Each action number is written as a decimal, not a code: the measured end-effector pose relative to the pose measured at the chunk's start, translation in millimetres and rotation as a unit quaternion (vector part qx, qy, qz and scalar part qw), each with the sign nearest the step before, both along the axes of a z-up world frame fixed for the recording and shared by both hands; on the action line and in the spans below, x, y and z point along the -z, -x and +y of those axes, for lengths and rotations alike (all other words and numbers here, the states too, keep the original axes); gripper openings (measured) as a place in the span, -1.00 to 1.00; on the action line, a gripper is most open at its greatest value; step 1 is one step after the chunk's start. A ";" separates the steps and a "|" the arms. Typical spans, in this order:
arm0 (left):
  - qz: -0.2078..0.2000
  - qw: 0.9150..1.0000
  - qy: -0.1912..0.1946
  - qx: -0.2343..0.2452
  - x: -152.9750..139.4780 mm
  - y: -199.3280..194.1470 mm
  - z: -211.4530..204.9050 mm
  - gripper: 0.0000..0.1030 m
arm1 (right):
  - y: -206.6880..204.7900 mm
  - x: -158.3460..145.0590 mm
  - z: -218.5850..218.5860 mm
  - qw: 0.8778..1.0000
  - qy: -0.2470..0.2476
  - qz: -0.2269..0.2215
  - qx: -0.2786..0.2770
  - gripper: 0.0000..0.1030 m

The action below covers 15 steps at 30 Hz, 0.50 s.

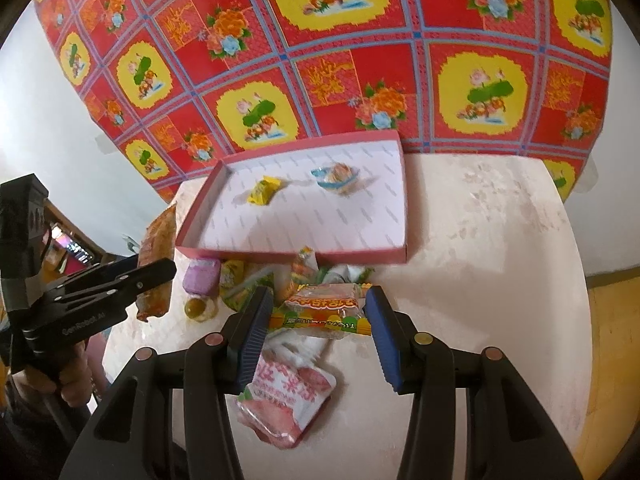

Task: Organize snacks
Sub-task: 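Lift the bread bag with the left tool while the right tool grasps the orange gummy pack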

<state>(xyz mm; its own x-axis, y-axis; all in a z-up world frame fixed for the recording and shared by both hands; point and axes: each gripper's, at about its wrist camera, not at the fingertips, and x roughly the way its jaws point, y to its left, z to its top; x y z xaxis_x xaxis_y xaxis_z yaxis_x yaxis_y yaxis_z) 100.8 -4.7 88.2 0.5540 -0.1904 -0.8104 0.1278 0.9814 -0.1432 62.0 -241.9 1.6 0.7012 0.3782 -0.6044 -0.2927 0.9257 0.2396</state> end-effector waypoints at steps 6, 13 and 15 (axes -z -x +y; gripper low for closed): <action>-0.013 1.000 -0.003 -0.003 -7.6 -14.4 6.0 -0.13 | -8.7 -12.9 3.5 1.000 0.005 -0.017 -0.002 -0.04; -0.020 1.000 -0.014 -0.003 -13.1 -37.1 7.0 -0.13 | -23.3 -28.1 6.1 0.999 0.015 -0.036 0.003 -0.04; -0.025 1.000 -0.017 -0.001 -15.6 -42.5 5.7 -0.13 | -27.9 -32.2 6.1 0.999 0.017 -0.040 0.005 -0.04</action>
<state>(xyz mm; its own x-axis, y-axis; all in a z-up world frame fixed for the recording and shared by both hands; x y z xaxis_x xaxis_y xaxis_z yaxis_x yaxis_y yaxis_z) 143.2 1.0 103.9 0.5943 -0.1616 -0.7878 0.1324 0.9859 -0.1024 89.9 -235.8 33.7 0.7510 0.3514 -0.5590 -0.3007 0.9357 0.1842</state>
